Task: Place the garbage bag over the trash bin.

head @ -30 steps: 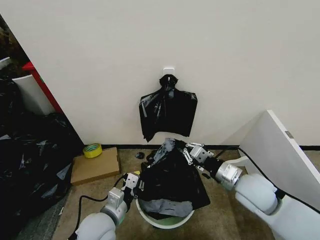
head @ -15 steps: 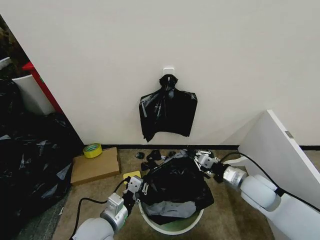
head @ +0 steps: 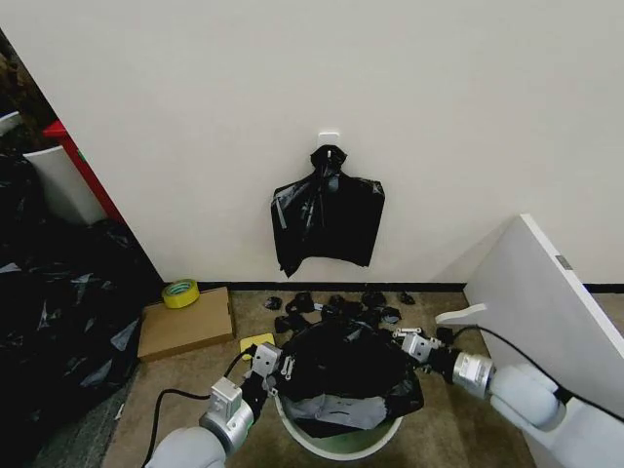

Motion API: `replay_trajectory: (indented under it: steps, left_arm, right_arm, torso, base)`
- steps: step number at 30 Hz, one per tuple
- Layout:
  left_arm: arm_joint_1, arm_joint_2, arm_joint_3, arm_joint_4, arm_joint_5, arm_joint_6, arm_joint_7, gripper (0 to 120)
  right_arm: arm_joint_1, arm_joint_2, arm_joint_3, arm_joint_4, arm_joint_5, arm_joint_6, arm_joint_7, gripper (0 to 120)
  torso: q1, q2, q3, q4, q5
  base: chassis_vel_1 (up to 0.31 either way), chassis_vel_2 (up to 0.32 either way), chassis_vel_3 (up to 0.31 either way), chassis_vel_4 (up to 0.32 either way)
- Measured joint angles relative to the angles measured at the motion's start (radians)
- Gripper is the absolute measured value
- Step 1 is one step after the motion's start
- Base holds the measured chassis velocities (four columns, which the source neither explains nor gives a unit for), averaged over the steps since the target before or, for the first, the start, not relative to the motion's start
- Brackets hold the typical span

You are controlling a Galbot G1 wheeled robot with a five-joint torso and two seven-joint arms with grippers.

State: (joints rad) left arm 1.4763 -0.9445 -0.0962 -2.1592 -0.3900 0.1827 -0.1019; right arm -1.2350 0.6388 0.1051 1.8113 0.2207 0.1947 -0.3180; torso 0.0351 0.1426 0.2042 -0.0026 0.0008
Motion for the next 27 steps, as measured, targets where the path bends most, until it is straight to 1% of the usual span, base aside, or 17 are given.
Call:
replay_trajectory:
  steps: [2,4,7,8,11,13,15,16,19,22,23,24,26,27]
  left_arm:
    - [0.003,0.0,-0.001,0.0,0.0,0.0,0.001,1]
    - [0.003,0.0,-0.008,0.006,0.0,0.0,-0.01,1]
    - [-0.002,-0.009,-0.014,0.018,-0.015,0.014,-0.041,1]
    - [-0.002,-0.009,-0.014,0.018,-0.015,0.014,-0.041,1]
    - [-0.005,-0.037,-0.022,0.024,-0.053,0.043,-0.088,1]
    - [-0.004,-0.045,-0.024,0.024,-0.065,0.046,-0.091,1]
    - [0.003,-0.046,-0.028,0.019,-0.074,0.046,-0.093,1]
    - [0.003,-0.046,-0.028,0.019,-0.074,0.046,-0.093,1]
    - [0.013,-0.042,-0.032,0.015,-0.078,0.046,-0.099,1]
    - [0.016,-0.042,-0.038,0.024,-0.08,0.046,-0.128,1]
    - [0.016,-0.042,-0.038,0.024,-0.08,0.046,-0.128,1]
    - [0.019,-0.045,-0.039,0.026,-0.082,0.046,-0.137,1]
    - [0.024,-0.053,-0.041,0.028,-0.091,0.046,-0.16,1]
    - [0.026,-0.058,-0.042,0.03,-0.1,0.046,-0.174,1]
  right_arm:
    - [-0.011,0.005,0.004,0.002,0.017,-0.01,0.02,1]
    - [-0.048,0.021,0.02,0.033,0.089,-0.064,0.112,11]
    - [-0.068,0.034,0.053,0.057,0.157,-0.1,0.16,23]
    - [-0.068,0.034,0.053,0.057,0.157,-0.1,0.16,23]
    - [-0.093,0.04,0.096,0.091,0.237,-0.157,0.203,36]
    - [-0.105,0.04,0.112,0.099,0.27,-0.181,0.217,44]
    - [-0.111,0.038,0.122,0.099,0.291,-0.195,0.218,51]
    - [-0.111,0.038,0.122,0.099,0.291,-0.195,0.218,51]
    - [-0.112,0.046,0.147,0.104,0.349,-0.235,0.254,65]
    - [-0.122,0.053,0.215,0.131,0.435,-0.31,0.31,79]
    - [-0.122,0.053,0.215,0.131,0.435,-0.31,0.31,79]
    - [-0.129,0.053,0.239,0.138,0.458,-0.327,0.326,83]
    - [-0.153,0.052,0.298,0.173,0.533,-0.391,0.376,91]
    - [-0.173,0.051,0.333,0.204,0.6,-0.429,0.409,95]
  torso:
    - [0.0,0.0,0.0,0.0001,0.0]
    - [0.0,0.0,0.0,-0.0002,-0.0001]
    - [0.0,0.0,0.0,0.0001,0.0]
    - [0.0,0.0,0.0,0.0001,0.0]
    - [0.0,0.0,0.0,-0.0001,-0.0001]
    - [0.0,0.0,0.0,0.0,-0.0003]
    - [0.0,0.0,0.0,-0.0002,-0.0003]
    - [0.0,0.0,0.0,-0.0002,-0.0003]
    - [0.0,0.0,0.0,0.0001,-0.0001]
    - [0.0,0.0,0.0,0.0001,-0.0001]
    - [0.0,0.0,0.0,0.0001,-0.0001]
    - [0.0,0.0,0.0,0.0001,-0.0002]
    - [0.0,0.0,0.0,0.0001,-0.0001]
    - [0.0,0.0,0.0,-0.0002,-0.0002]
  base:
    - [0.0,0.0,0.0,0.0]
    - [0.0,0.0,0.0,0.0]
    - [0.0,0.0,0.0,0.0]
    - [0.0,0.0,0.0,0.0]
    - [0.0,0.0,0.0,0.0]
    - [0.0,0.0,0.0,0.0]
    - [0.0,0.0,0.0,0.0]
    - [0.0,0.0,0.0,0.0]
    - [0.0,0.0,0.0,0.0]
    - [0.0,0.0,0.0,0.0]
    - [0.0,0.0,0.0,0.0]
    - [0.0,0.0,0.0,0.0]
    - [0.0,0.0,0.0,0.0]
    - [0.0,0.0,0.0,0.0]
